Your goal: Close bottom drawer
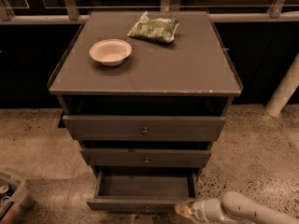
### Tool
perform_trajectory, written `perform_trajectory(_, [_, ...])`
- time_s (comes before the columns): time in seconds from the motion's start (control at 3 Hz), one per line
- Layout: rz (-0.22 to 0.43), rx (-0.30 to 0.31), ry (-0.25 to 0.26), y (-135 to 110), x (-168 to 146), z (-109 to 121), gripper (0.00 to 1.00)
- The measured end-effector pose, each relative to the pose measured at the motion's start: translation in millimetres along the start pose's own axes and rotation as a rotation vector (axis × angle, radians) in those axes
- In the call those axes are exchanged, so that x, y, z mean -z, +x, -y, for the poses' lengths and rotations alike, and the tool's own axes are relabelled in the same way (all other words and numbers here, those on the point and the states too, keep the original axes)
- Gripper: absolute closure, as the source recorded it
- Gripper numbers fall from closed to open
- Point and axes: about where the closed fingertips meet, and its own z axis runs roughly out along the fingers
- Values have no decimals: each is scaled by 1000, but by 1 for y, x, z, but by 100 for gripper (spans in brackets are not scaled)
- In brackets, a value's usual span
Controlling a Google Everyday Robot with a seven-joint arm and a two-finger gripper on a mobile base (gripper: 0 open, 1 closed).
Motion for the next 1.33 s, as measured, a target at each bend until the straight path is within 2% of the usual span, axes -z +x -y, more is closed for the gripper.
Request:
perform_trajectory(0.67, [22,-102,-57,30,-42,33,100])
perform_trajectory(1.0, [50,-146,-43,40,-57,49,100])
perform_trajectory(1.33, [89,-156,14,34,-69,72,100])
